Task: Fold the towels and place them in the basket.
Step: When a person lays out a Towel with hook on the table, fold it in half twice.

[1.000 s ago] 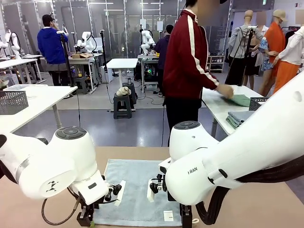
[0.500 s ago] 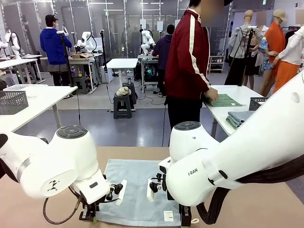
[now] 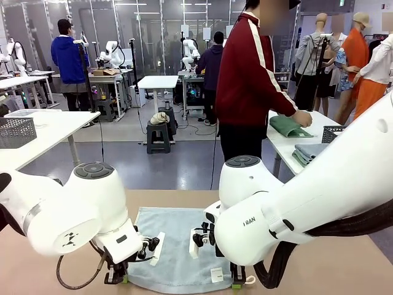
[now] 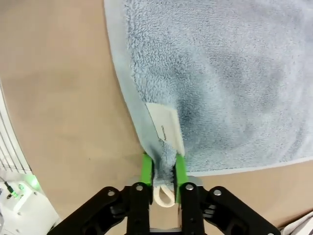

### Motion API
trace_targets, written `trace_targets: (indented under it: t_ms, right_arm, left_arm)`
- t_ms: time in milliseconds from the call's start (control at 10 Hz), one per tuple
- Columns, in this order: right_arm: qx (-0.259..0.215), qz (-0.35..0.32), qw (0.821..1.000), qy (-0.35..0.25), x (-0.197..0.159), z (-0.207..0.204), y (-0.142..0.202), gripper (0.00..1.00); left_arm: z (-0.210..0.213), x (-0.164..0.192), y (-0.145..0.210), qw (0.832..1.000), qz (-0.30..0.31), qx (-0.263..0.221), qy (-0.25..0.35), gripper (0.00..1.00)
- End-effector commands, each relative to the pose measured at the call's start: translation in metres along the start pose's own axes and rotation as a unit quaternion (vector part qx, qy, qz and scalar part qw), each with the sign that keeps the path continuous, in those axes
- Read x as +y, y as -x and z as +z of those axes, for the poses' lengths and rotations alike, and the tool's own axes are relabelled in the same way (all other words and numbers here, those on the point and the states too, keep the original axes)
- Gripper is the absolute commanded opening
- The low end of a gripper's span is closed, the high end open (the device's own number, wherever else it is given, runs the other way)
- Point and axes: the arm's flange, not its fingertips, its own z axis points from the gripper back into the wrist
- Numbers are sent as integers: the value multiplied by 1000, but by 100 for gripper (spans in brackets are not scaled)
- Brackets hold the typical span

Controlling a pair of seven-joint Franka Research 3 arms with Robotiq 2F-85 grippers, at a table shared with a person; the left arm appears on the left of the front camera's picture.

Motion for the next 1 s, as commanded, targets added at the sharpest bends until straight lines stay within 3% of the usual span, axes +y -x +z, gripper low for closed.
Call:
trace_targets:
  t_ms: [0,600,900]
  right_arm:
    - [3,14,1000,1,1,-5,1,0]
    - [-1,23,999,23,6,18,6,0]
    - [-12,26,999,46,-12,49,10,0]
  left_arm:
    - [6,4,-1,1000,-9,-15,9,1]
    - [40,0,4,1000,6,-10,-3,0]
    - [61,22,11,1000,20,4,-12,0]
